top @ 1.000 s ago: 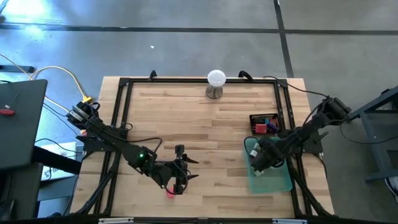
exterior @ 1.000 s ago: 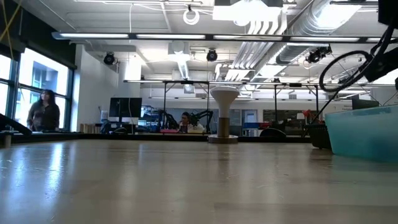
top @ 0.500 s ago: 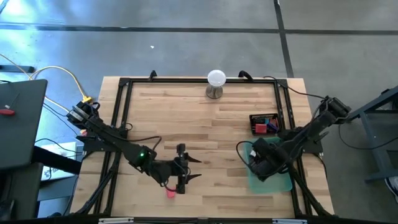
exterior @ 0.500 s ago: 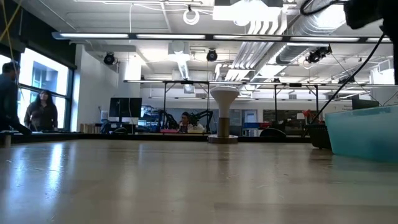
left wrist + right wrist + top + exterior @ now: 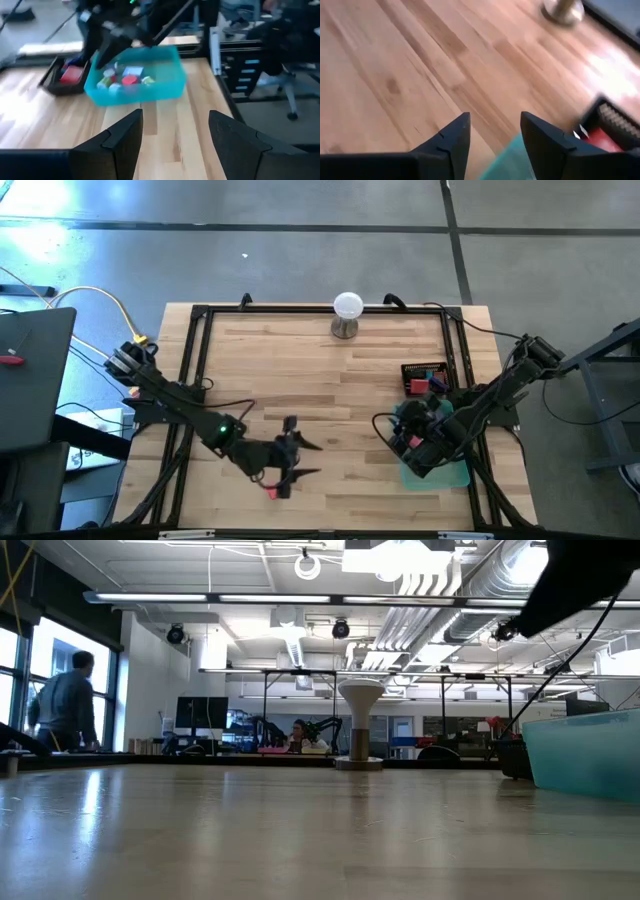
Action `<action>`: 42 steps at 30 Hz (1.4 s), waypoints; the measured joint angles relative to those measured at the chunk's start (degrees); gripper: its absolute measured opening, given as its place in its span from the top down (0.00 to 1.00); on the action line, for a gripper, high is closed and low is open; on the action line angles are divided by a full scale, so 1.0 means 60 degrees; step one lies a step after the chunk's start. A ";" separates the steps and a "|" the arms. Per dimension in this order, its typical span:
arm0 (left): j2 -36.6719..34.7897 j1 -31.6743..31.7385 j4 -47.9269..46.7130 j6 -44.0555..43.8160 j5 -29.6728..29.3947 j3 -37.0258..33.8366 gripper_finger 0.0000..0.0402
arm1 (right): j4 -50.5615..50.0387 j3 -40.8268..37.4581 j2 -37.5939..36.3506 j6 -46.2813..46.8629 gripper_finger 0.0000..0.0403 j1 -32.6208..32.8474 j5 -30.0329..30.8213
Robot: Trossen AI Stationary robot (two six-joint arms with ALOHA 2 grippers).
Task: Pick & Place Office items
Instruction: Put the pink charger adapter into the green bin
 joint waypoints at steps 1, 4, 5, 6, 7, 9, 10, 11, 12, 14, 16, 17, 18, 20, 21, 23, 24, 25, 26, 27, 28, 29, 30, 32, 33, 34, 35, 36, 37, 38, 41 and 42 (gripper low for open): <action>-0.0087 -0.0085 -0.0045 0.0223 0.0022 0.0009 0.46 | 0.0260 0.0000 0.0000 -0.0316 0.60 0.0000 0.0216; -0.0230 -0.0286 -0.1074 0.0311 -0.0109 0.0376 0.46 | 0.1017 0.0000 0.0000 -0.1305 0.60 0.0000 0.0630; -0.0242 -0.0333 -0.1688 0.0219 -0.0178 0.0645 0.46 | 0.1273 0.0000 0.0000 -0.1637 0.60 0.0000 0.0690; -0.0242 -0.0377 -0.2333 0.0125 -0.0229 0.0965 0.46 | 0.1543 0.0000 0.0000 -0.1993 0.61 0.0000 0.0714; -0.0242 -0.0420 -0.3012 -0.0015 -0.0235 0.1306 0.46 | 0.1822 0.0000 0.0000 -0.2342 0.61 0.0000 0.0717; -0.0092 -0.0459 -0.4234 -0.0320 -0.0266 0.2034 0.46 | 0.2372 0.0000 0.0000 -0.2985 0.61 -0.0022 0.0717; -0.0002 -0.0502 -0.4840 -0.0403 -0.0255 0.2376 0.46 | 0.2653 0.0000 0.0000 -0.3269 0.61 -0.0025 0.0717; 0.0085 -0.0549 -0.5538 -0.0493 -0.0163 0.2695 0.46 | 0.2930 0.0000 0.0000 -0.3556 0.61 -0.0025 0.0729; 0.0177 -0.0604 -0.6193 -0.0578 -0.0068 0.2982 0.46 | 0.3217 0.0000 0.0000 -0.3826 0.61 -0.0025 0.0783; 0.0307 -0.0698 -0.7177 -0.0838 0.0270 0.3408 0.46 | 0.3773 0.0000 0.0000 -0.4368 0.61 -0.0025 0.0870; 0.0312 -0.0789 -0.7799 -0.1324 0.0627 0.3472 0.46 | 0.4331 0.0000 0.0000 -0.4883 0.61 -0.0058 0.0875; 0.0315 -0.0812 -0.7901 -0.1731 0.0783 0.3464 0.46 | 0.4590 0.0000 0.0000 -0.5102 0.61 -0.0076 0.0867; 0.0325 -0.0814 -0.7965 -0.2207 0.0921 0.3464 0.46 | 0.4833 0.0000 0.0000 -0.5261 0.61 -0.0087 0.0859; 0.0326 -0.0805 -0.8168 -0.3108 0.1041 0.3464 0.46 | 0.5236 0.0000 -0.0001 -0.5459 0.61 -0.0135 0.0859; 0.0344 -0.0801 -0.8228 -0.3412 0.1097 0.3464 0.46 | 0.5392 0.0000 -0.0004 -0.5489 0.61 -0.0146 0.0855; 0.0440 -0.0796 -0.8362 -0.3622 0.1304 0.3464 0.46 | 0.5587 0.0000 -0.0004 -0.5534 0.61 -0.0153 0.0844; 0.0519 -0.0796 -0.8409 -0.3633 0.1461 0.3464 0.45 | 0.5694 0.0000 -0.0004 -0.5602 0.61 -0.0153 0.0844; 0.0588 -0.0798 -0.8378 -0.3641 0.1607 0.3464 0.45 | 0.5800 0.0000 -0.0004 -0.5645 0.61 -0.0153 0.0844; 0.0672 -0.0801 -0.8379 -0.3611 0.1669 0.3464 0.44 | 0.5915 0.0000 -0.0004 -0.5661 0.61 -0.0153 0.0844; 0.0745 -0.0803 -0.8382 -0.3569 0.1745 0.3464 0.43 | 0.6012 0.0000 -0.0004 -0.5662 0.61 -0.0153 0.0838; 0.0815 -0.0803 -0.8379 -0.3531 0.1774 0.3464 0.42 | 0.6111 0.0000 -0.0004 -0.5647 0.61 -0.0153 0.0837; 0.0886 -0.0803 -0.8377 -0.3444 0.1851 0.3464 0.40 | 0.6212 0.0000 -0.0002 -0.5628 0.61 -0.0153 0.0833; 0.0973 -0.0803 -0.8374 -0.3319 0.1959 0.3464 0.37 | 0.6340 0.0000 -0.0004 -0.5627 0.61 -0.0153 0.0831; 0.1095 -0.0799 -0.8393 -0.3087 0.2064 0.3461 0.31 | 0.6622 0.0000 0.0025 -0.5623 0.61 -0.0150 0.0759; 0.1134 -0.0796 -0.8383 -0.3061 0.2139 0.3461 0.28 | 0.6757 0.0000 0.0051 -0.5623 0.61 -0.0149 0.0701; 0.1159 -0.0801 -0.8376 -0.3042 0.2239 0.3461 0.25 | 0.6878 0.0000 0.0065 -0.5625 0.61 -0.0149 0.0613; 0.1179 -0.0825 -0.8386 -0.3048 0.2270 0.3461 0.23 | 0.6996 0.0000 0.0073 -0.5625 0.61 -0.0146 0.0520; 0.1190 -0.0839 -0.8364 -0.3045 0.2389 0.3461 0.21 | 0.7090 0.0000 0.0073 -0.5622 0.61 -0.0146 0.0454; 0.1190 -0.0842 -0.8369 -0.2848 0.2553 0.3461 0.19 | 0.7194 0.0000 0.0073 -0.5624 0.61 -0.0146 0.0361; 0.1190 -0.0843 -0.8410 -0.2365 0.2764 0.3461 0.18 | 0.7282 0.0000 0.0073 -0.5621 0.61 -0.0146 0.0292; 0.1190 -0.0949 -0.8671 -0.0372 0.3468 0.3461 0.17 | 0.7586 -0.0004 0.0073 -0.5644 0.61 -0.0146 0.0282; 0.1203 -0.1012 -0.8780 0.0140 0.3532 0.3461 0.17 | 0.7711 -0.0004 0.0073 -0.5678 0.61 -0.0146 0.0294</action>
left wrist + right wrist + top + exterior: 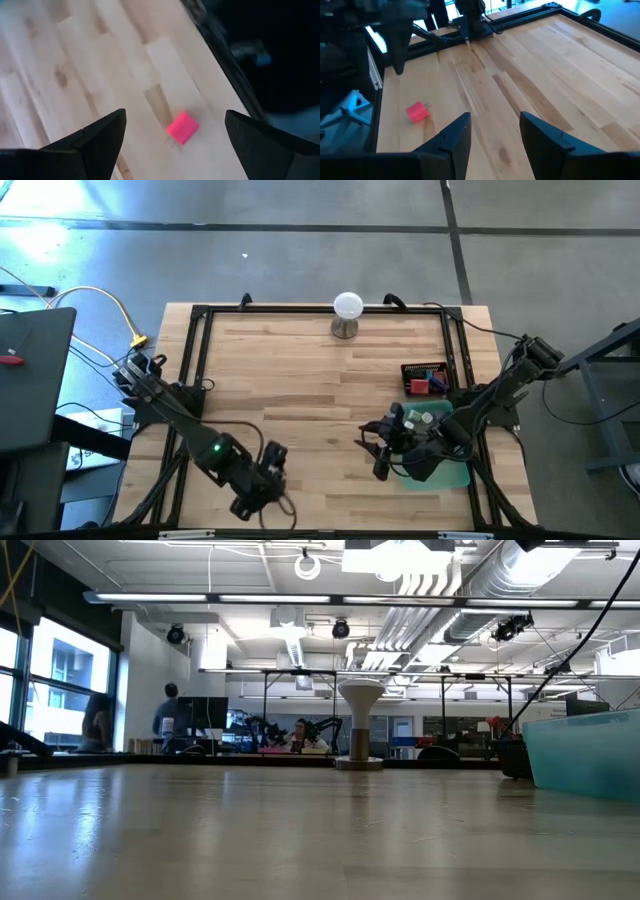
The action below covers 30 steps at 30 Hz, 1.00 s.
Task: Pick & Place Office items
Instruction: Put the pink charger adapter into the green bin
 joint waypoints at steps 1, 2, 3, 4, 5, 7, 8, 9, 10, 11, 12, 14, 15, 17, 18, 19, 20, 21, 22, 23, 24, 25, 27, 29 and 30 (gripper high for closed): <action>0.0065 -0.0056 -0.0053 0.0382 0.0010 0.0000 0.17 | 0.0085 0.0000 0.0000 -0.0019 0.61 0.0000 0.0006; 0.0126 -0.0089 -0.0048 0.0612 0.0003 0.0000 0.17 | 0.0113 0.0000 0.0000 -0.0045 0.61 0.0000 0.0011; 0.0204 -0.0123 -0.0068 0.0750 -0.0016 0.0000 0.17 | 0.0156 0.0000 0.0001 -0.0117 0.61 -0.0004 0.0014; 0.0289 -0.0161 -0.0086 0.0804 -0.0030 -0.0004 0.17 | 0.0216 0.0000 0.0004 -0.0188 0.61 -0.0004 0.0014; 0.0373 -0.0163 -0.0086 0.0822 -0.0056 -0.0004 0.17 | 0.0261 0.0000 0.0004 -0.0209 0.61 -0.0004 0.0018; 0.0563 -0.0142 -0.0136 0.0825 -0.0032 -0.0001 0.17 | 0.0244 0.0000 0.0004 -0.0202 0.61 -0.0004 0.0036; 0.0681 -0.0132 -0.0221 0.0826 0.0026 -0.0002 0.17 | 0.0240 0.0000 0.0004 -0.0202 0.61 -0.0004 0.0034; 0.0803 -0.0130 -0.0276 0.0817 0.0116 -0.0006 0.17 | 0.0241 0.0000 0.0004 -0.0202 0.61 -0.0004 0.0035; 0.0911 -0.0130 -0.0254 0.0785 0.0189 -0.0007 0.17 | 0.0244 -0.0004 0.0004 -0.0202 0.61 -0.0004 0.0036; 0.1013 -0.0130 -0.0219 0.0697 0.0225 -0.0007 0.17 | 0.0243 -0.0004 0.0004 -0.0202 0.61 -0.0004 0.0040; 0.1102 -0.0130 -0.0197 0.0586 0.0240 -0.0007 0.17 | 0.0238 -0.0007 0.0004 -0.0202 0.61 -0.0004 0.0036; 0.1293 -0.0130 -0.0163 0.0438 0.0250 -0.0007 0.17 | 0.0203 -0.0011 0.0004 -0.0202 0.61 -0.0004 0.0036; 0.1368 -0.0130 -0.0159 0.0317 0.0250 -0.0007 0.17 | 0.0199 -0.0011 0.0004 -0.0202 0.61 -0.0005 0.0040; 0.1455 -0.0130 -0.0165 0.0022 0.0260 -0.0011 0.17 | 0.0199 -0.0011 0.0004 -0.0202 0.61 -0.0004 0.0036; 0.1484 -0.0134 -0.0117 -0.0133 0.0279 -0.0007 0.17 | 0.0196 -0.0011 0.0004 -0.0202 0.61 -0.0004 0.0036; 0.1502 -0.0130 -0.0094 -0.0279 0.0286 -0.0007 0.17 | 0.0198 -0.0011 0.0004 -0.0200 0.61 -0.0004 0.0036; 0.1518 -0.0130 -0.0111 -0.0467 0.0292 -0.0007 0.17 | 0.0197 -0.0011 0.0004 -0.0198 0.61 -0.0004 0.0038; 0.1539 -0.0130 -0.0087 -0.0680 0.0318 -0.0007 0.17 | 0.0199 -0.0011 0.0004 -0.0198 0.61 -0.0004 0.0038; 0.1554 -0.0130 -0.0034 -0.0868 0.0314 -0.0007 0.17 | 0.0199 -0.0011 0.0004 -0.0198 0.61 -0.0004 0.0036; 0.1567 -0.0130 -0.0043 -0.0995 0.0276 -0.0007 0.17 | 0.0199 -0.0011 0.0004 -0.0198 0.61 -0.0004 0.0036; 0.1574 -0.0130 -0.0054 -0.1000 0.0272 -0.0007 0.17 | 0.0200 -0.0011 0.0004 -0.0195 0.61 -0.0004 0.0036; 0.1590 -0.0130 -0.0046 -0.0858 0.0272 -0.0007 0.17 | 0.0210 -0.0011 0.0004 -0.0195 0.61 -0.0004 0.0040; 0.1645 -0.0130 -0.0058 -0.0281 0.0253 -0.0004 0.17 | 0.0214 -0.0011 0.0004 -0.0195 0.61 -0.0004 0.0040; 0.1709 -0.0146 -0.0161 0.0338 0.0251 -0.0007 0.17 | 0.0214 -0.0011 0.0004 -0.0191 0.61 -0.0004 0.0038; 0.1753 -0.0165 -0.0125 0.0567 0.0249 -0.0007 0.17 | 0.0224 -0.0011 0.0004 -0.0191 0.61 -0.0004 0.0040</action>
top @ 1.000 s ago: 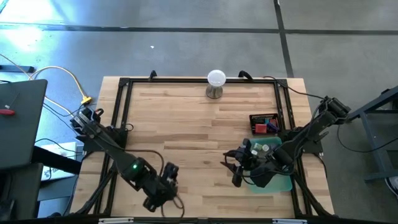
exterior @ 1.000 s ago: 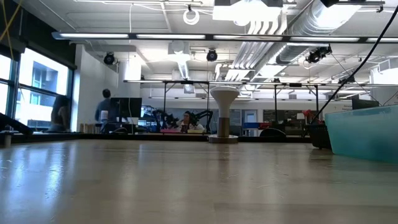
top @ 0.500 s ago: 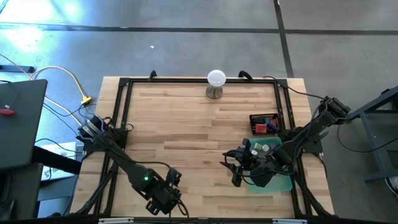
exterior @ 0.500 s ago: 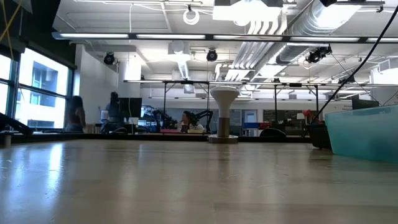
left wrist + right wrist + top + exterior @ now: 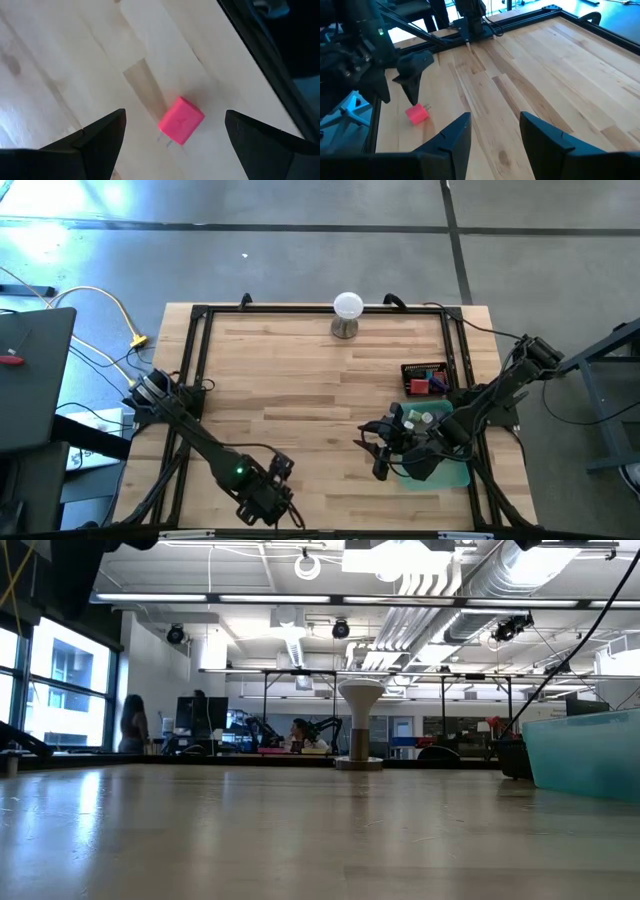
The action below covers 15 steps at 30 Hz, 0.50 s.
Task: Pick & Place Office items
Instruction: Put the pink charger adapter into the green bin
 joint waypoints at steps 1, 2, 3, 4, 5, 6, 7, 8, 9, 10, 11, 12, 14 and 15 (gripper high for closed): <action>0.0047 -0.0034 0.0013 0.0221 -0.0011 0.0000 0.17 | 0.0017 0.0000 0.0000 0.0000 0.61 -0.0003 -0.0004; 0.0091 -0.0071 -0.0029 0.0433 -0.0014 0.0000 0.17 | 0.0027 0.0000 0.0000 0.0000 0.61 0.0000 -0.0004; 0.0156 -0.0096 -0.0034 0.0618 -0.0010 0.0000 0.17 | 0.0037 0.0000 0.0000 0.0000 0.61 0.0000 -0.0004; 0.0217 -0.0108 0.0005 0.0799 -0.0013 0.0000 0.17 | 0.0048 0.0000 0.0000 0.0000 0.61 0.0000 -0.0004; 0.0284 -0.0122 -0.0001 0.0981 -0.0011 0.0000 0.17 | 0.0054 0.0000 0.0000 0.0000 0.61 0.0004 -0.0004; 0.0355 -0.0135 -0.0034 0.1117 -0.0014 0.0000 0.17 | 0.0057 -0.0002 0.0000 0.0006 0.61 0.0004 -0.0004; 0.0425 -0.0154 -0.0044 0.1208 -0.0014 0.0000 0.17 | 0.0071 -0.0002 0.0000 0.0030 0.61 0.0004 -0.0004; 0.0500 -0.0155 -0.0047 0.1275 -0.0013 0.0000 0.17 | 0.0101 -0.0003 0.0000 0.0036 0.61 0.0004 -0.0004; 0.0547 -0.0143 -0.0043 0.1310 -0.0001 0.0000 0.17 | 0.0123 -0.0004 0.0000 0.0036 0.61 0.0004 -0.0004; 0.0603 -0.0143 -0.0068 0.1334 0.0013 0.0000 0.17 | 0.0141 -0.0001 0.0008 0.0037 0.61 0.0004 -0.0004; 0.0660 -0.0133 -0.0077 0.1331 0.0040 0.0000 0.17 | 0.0186 -0.0004 0.0069 0.0040 0.61 0.0004 0.0004; 0.0691 -0.0111 -0.0075 0.1334 0.0056 0.0000 0.17 | 0.0274 0.0000 0.0151 0.0040 0.61 0.0004 0.0014; 0.0710 -0.0074 -0.0136 0.1272 0.0133 -0.0004 0.17 | 0.0378 -0.0004 0.0345 0.0025 0.61 0.0004 -0.0010; 0.0703 -0.0074 -0.0125 0.1199 0.0161 -0.0004 0.17 | 0.0414 -0.0011 0.0438 0.0022 0.61 0.0004 -0.0064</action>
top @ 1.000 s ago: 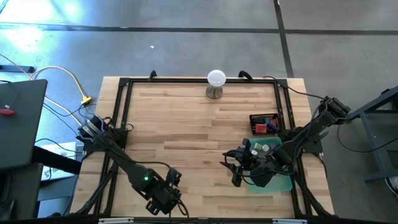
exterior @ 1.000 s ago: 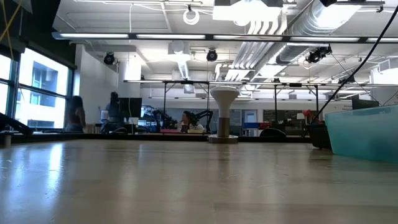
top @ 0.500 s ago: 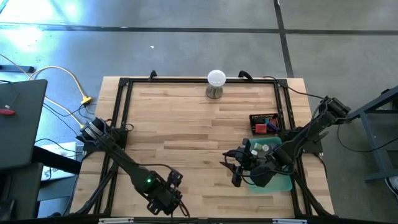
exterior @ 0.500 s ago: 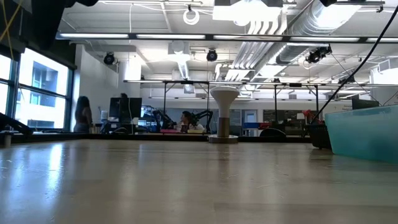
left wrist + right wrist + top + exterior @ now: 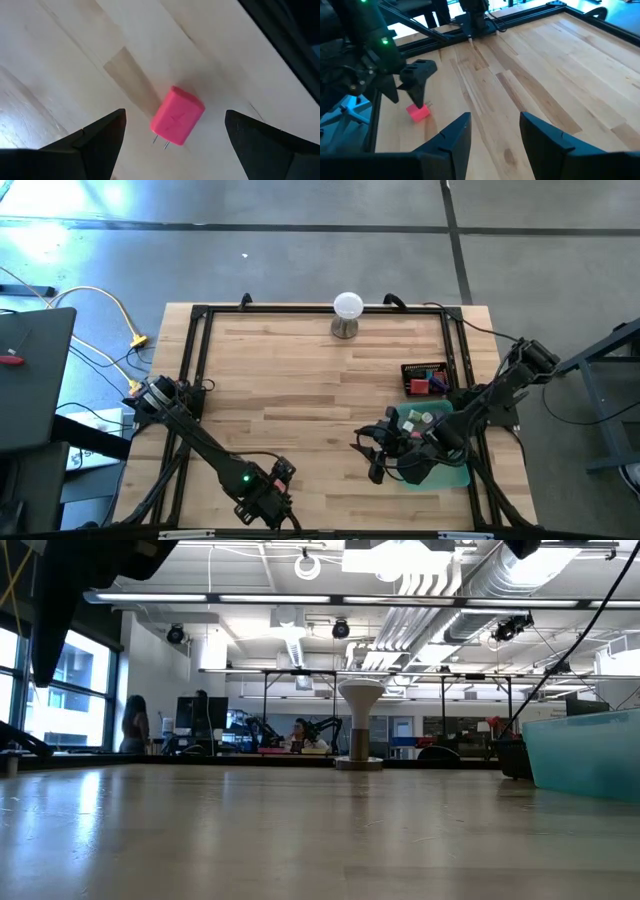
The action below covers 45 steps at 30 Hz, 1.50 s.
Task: Pick & Place Office items
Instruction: Put the pink charger adapter into the green bin
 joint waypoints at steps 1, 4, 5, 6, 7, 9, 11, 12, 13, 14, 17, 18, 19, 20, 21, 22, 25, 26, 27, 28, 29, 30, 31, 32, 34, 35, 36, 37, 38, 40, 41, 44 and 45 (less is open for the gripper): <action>-0.0004 0.0000 -0.0017 -0.0066 -0.0004 0.0003 0.17 | 0.0111 0.0000 0.0086 -0.0003 0.61 -0.0005 -0.0047; -0.0004 0.0000 -0.0232 -0.0095 -0.0069 0.0000 0.17 | 0.0252 0.0004 0.0329 -0.0104 0.61 -0.0110 -0.0241; -0.0004 0.0000 -0.0225 -0.0093 -0.0068 0.0000 0.17 | 0.0268 0.0000 0.0374 -0.0109 0.61 -0.0138 -0.0249; -0.0004 0.0000 -0.0253 -0.0072 -0.0069 0.0002 0.17 | 0.0289 0.0000 0.0378 -0.0109 0.61 -0.0182 -0.0245; -0.0004 0.0000 -0.0304 -0.0019 -0.0067 -0.0013 0.17 | 0.0349 0.0000 0.0372 -0.0100 0.61 -0.0196 -0.0239; -0.0004 0.0000 -0.0305 0.0052 -0.0068 -0.0063 0.17 | 0.0381 0.0007 0.0363 -0.0080 0.61 -0.0220 -0.0206; -0.0004 0.0000 -0.0330 0.0053 0.0019 -0.0102 0.17 | 0.0446 0.0007 0.0363 -0.0095 0.61 -0.0236 -0.0220; -0.0004 0.0000 -0.0331 0.0047 0.0079 -0.0123 0.17 | 0.0511 0.0007 0.0363 -0.0095 0.61 -0.0233 -0.0232; -0.0004 0.0000 -0.0313 0.0047 0.0098 -0.0164 0.17 | 0.0575 0.0007 0.0363 -0.0095 0.61 -0.0233 -0.0240; -0.0007 0.0000 -0.0324 0.0046 0.0095 -0.0202 0.17 | 0.0607 0.0007 0.0363 -0.0095 0.61 -0.0233 -0.0268; -0.0007 0.0000 -0.0339 0.0012 0.0113 -0.0270 0.17 | 0.0614 0.0007 0.0363 -0.0097 0.61 -0.0233 -0.0432; -0.0007 0.0000 -0.0335 -0.0012 0.0113 -0.0270 0.17 | 0.0628 0.0007 0.0363 -0.0097 0.61 -0.0233 -0.0435; -0.0004 0.0000 -0.0335 -0.0025 0.0117 -0.0270 0.17 | 0.0628 0.0007 0.0363 -0.0096 0.61 -0.0233 -0.0435; -0.0007 0.0000 -0.0325 -0.0026 0.0117 -0.0270 0.17 | 0.0628 0.0007 0.0363 -0.0098 0.61 -0.0233 -0.0436; -0.0007 0.0000 -0.0327 -0.0028 0.0117 -0.0270 0.17 | 0.0628 0.0007 0.0363 -0.0098 0.61 -0.0233 -0.0443; -0.0007 0.0000 -0.0327 -0.0032 0.0117 -0.0270 0.17 | 0.0628 0.0007 0.0363 -0.0098 0.61 -0.0233 -0.0446; -0.0007 0.0000 -0.0324 -0.0039 0.0117 -0.0270 0.17 | 0.0628 0.0007 0.0363 -0.0096 0.61 -0.0233 -0.0487; -0.0007 0.0000 -0.0318 0.0014 0.0120 -0.0270 0.17 | 0.0624 0.0007 0.0363 -0.0096 0.61 -0.0233 -0.0502; -0.0007 0.0000 -0.0296 0.0089 0.0122 -0.0270 0.17 | 0.0624 0.0007 0.0363 -0.0096 0.61 -0.0233 -0.0504; -0.0007 0.0000 -0.0267 0.0189 0.0121 -0.0270 0.17 | 0.0624 0.0007 0.0363 -0.0098 0.61 -0.0233 -0.0504; -0.0007 0.0000 -0.0230 0.0292 0.0121 -0.0270 0.17 | 0.0624 0.0007 0.0363 -0.0098 0.61 -0.0233 -0.0505; -0.0001 0.0000 -0.0185 0.0383 0.0124 -0.0270 0.17 | 0.0624 0.0007 0.0363 -0.0098 0.61 -0.0233 -0.0507; 0.0046 0.0007 -0.0122 0.0493 0.0138 -0.0270 0.17 | 0.0624 0.0007 0.0363 -0.0095 0.61 -0.0233 -0.0507; 0.0095 0.0011 -0.0076 0.0547 0.0164 -0.0270 0.17 | 0.0624 0.0007 0.0363 -0.0098 0.61 -0.0233 -0.0507; 0.0249 0.0019 -0.0095 0.0586 0.0332 -0.0270 0.17 | 0.0624 0.0007 0.0363 -0.0097 0.61 -0.0233 -0.0507; 0.0307 0.0065 -0.0080 0.0588 0.0435 -0.0273 0.17 | 0.0628 0.0007 0.0363 -0.0095 0.61 -0.0233 -0.0507; 0.0361 0.0096 -0.0090 0.0590 0.0564 -0.0276 0.17 | 0.0629 0.0007 0.0363 -0.0095 0.61 -0.0233 -0.0510; 0.0410 0.0131 -0.0083 0.0590 0.0696 -0.0277 0.17 | 0.0635 0.0007 0.0363 -0.0095 0.61 -0.0233 -0.0508; 0.0445 0.0167 -0.0070 0.0592 0.0807 -0.0277 0.17 | 0.0652 0.0007 0.0363 -0.0095 0.61 -0.0233 -0.0508; 0.0539 0.0252 -0.0081 0.0594 0.0963 -0.0277 0.17 | 0.0668 0.0007 0.0363 -0.0095 0.61 -0.0233 -0.0511; 0.0573 0.0280 -0.0067 0.0594 0.1022 -0.0277 0.17 | 0.0685 0.0007 0.0363 -0.0095 0.61 -0.0233 -0.0511; 0.0616 0.0331 -0.0070 0.0597 0.1038 -0.0280 0.18 | 0.0780 0.0007 0.0499 -0.0097 0.61 -0.0231 -0.0500; 0.0619 0.0331 -0.0081 0.0656 0.1038 -0.0280 0.18 | 0.0724 0.0007 0.0524 -0.0097 0.61 -0.0226 -0.0528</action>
